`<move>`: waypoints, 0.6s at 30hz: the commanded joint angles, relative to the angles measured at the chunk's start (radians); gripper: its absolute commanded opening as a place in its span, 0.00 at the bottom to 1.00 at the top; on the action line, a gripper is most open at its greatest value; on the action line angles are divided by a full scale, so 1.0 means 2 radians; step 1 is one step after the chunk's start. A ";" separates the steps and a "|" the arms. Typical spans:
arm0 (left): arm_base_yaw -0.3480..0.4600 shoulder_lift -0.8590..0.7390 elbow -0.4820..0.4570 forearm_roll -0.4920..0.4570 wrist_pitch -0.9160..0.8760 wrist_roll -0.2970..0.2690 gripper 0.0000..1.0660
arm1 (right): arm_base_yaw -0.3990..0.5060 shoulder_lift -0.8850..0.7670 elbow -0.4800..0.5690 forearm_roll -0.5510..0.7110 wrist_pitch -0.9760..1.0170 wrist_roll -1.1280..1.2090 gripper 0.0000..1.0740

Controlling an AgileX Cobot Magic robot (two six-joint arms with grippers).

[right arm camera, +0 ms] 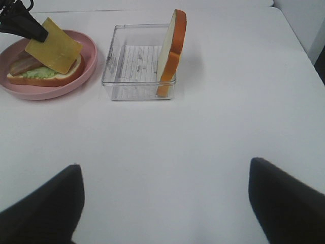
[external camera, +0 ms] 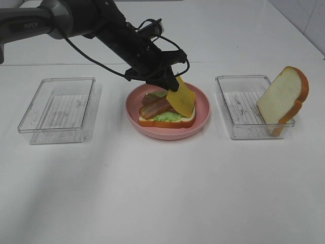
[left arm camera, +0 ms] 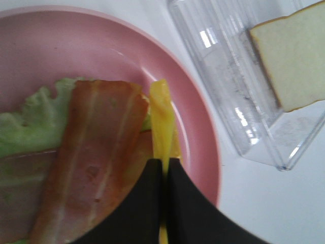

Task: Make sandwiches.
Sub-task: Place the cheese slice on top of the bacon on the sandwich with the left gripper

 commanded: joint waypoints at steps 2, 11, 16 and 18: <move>-0.002 -0.002 -0.001 0.034 -0.011 0.002 0.00 | 0.000 -0.011 0.000 0.000 -0.006 -0.004 0.79; -0.002 -0.002 -0.001 0.078 -0.011 -0.001 0.00 | 0.000 -0.011 0.000 0.000 -0.006 -0.004 0.79; -0.002 -0.003 -0.001 0.087 -0.011 -0.003 0.14 | 0.000 -0.011 0.000 0.000 -0.006 -0.004 0.79; -0.002 -0.007 -0.001 0.091 -0.010 -0.004 0.31 | 0.000 -0.011 0.000 0.000 -0.006 -0.004 0.79</move>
